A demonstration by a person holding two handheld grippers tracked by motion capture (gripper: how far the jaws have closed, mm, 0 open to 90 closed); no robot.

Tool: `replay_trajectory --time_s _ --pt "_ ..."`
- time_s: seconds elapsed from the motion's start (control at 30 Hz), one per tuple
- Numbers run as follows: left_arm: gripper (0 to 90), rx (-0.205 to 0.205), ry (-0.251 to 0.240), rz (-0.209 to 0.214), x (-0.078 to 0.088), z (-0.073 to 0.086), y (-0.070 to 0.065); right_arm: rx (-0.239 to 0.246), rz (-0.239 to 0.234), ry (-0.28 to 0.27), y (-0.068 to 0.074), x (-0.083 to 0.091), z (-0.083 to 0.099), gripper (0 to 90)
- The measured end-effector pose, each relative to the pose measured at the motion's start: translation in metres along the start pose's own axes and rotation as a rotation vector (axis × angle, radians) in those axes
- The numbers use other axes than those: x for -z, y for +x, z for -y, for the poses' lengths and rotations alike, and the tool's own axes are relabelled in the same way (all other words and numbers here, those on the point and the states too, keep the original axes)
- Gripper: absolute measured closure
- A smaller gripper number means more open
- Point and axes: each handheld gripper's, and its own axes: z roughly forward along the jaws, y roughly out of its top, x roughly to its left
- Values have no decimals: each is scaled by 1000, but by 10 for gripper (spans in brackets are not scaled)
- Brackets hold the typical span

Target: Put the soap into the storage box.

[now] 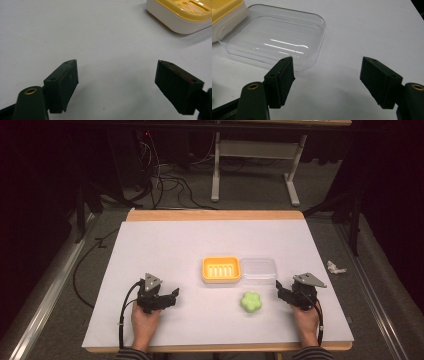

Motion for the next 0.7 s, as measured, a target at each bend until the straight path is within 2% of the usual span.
replay_trajectory --time_s 0.17,0.47,0.53,0.7 --pt "195 0 0 2 0 0 0 -8 -19 -1 0 2 -1 267" --pt "192 8 -6 8 0 0 0 23 -40 -6 6 13 -4 200" --pt "191 8 -8 10 1 0 0 12 -68 -19 9 16 -5 183" --pt "191 8 -7 10 1 0 0 0 -99 -24 14 20 -6 152"
